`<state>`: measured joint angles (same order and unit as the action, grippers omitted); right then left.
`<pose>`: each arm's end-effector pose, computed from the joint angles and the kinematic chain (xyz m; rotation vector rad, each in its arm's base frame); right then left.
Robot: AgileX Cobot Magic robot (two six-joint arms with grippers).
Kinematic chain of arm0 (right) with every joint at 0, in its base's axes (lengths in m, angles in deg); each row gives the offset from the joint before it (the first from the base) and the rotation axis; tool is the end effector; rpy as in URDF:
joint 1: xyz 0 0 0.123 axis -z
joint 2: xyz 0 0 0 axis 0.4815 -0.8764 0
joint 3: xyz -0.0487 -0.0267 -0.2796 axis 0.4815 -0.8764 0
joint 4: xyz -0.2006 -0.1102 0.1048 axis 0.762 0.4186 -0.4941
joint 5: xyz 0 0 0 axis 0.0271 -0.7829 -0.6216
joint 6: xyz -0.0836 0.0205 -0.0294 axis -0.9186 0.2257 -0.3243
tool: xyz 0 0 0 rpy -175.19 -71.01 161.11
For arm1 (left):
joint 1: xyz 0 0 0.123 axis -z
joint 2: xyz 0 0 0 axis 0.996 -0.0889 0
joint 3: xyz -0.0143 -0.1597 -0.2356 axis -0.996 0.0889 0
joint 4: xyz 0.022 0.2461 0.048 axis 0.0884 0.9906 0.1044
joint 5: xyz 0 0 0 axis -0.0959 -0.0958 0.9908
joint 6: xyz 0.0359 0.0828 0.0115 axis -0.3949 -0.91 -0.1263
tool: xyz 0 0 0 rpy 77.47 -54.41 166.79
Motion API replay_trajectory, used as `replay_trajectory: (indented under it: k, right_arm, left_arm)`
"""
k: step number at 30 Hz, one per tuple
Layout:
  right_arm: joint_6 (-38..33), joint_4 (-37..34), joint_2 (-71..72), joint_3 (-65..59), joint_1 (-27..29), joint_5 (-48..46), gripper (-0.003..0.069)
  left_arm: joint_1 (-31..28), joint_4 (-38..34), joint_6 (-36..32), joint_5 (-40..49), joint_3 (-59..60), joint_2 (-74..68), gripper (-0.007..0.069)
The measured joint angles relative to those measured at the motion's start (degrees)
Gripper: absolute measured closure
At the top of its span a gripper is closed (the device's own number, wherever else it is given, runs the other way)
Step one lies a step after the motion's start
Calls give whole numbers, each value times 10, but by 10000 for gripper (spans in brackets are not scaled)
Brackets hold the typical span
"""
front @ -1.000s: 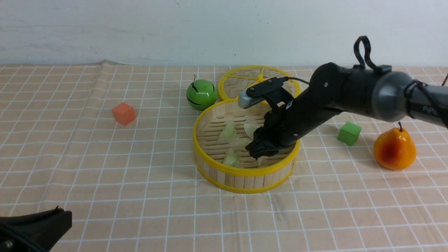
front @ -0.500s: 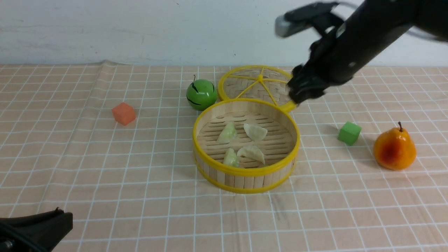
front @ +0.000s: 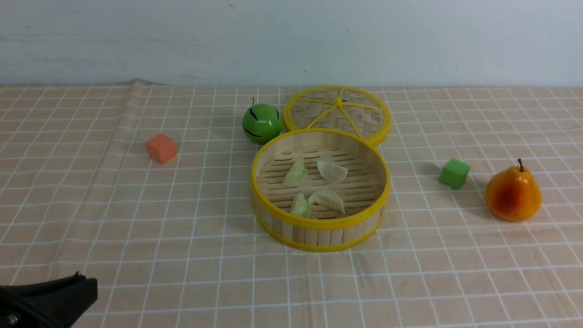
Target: Put the dumplings into the steamer on the table with the brown tablecloth.
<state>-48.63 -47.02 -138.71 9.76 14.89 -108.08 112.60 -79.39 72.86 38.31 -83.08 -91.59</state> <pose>0.1610 0.0415 0.4461 -0.3336 1.9470 0.1189 0.0939 -0.0458 0.2660 0.2890 1.9623 -0.3933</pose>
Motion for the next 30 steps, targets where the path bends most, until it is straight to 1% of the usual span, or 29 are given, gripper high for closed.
replay_trajectory:
  k: [3,6,7,8,9,10,15,18,25,28,30]
  right_arm:
    - [2,0,100,-173,0,108,680]
    - [2,2,167,-285,0,190,680]
    - [-1,8,207,-370,0,279,679]
    - [-1,9,211,-381,0,279,679]
    - [-4,14,230,-431,0,333,679]
    - [-11,31,252,-511,0,428,678]
    - [-17,54,270,-672,0,641,676]
    - [-17,65,271,-698,0,668,675]
    - [-17,67,271,-700,0,644,669]
    - [-17,46,283,-700,0,622,669]
    - [-17,3,321,-700,8,564,666]
  left_arm:
    - [0,1,0,0,0,0,550]
    - [0,1,0,0,0,0,550]
    - [0,1,0,0,0,0,550]
    - [0,1,0,0,0,0,550]
    - [0,1,0,0,0,0,549]
    - [0,1,0,0,0,0,547]
    - [0,1,0,0,0,0,541]
    - [0,1,0,0,0,0,541]
    - [0,1,0,1,1,0,535]
    - [0,1,0,2,1,0,533]
    - [0,1,0,2,1,0,533]
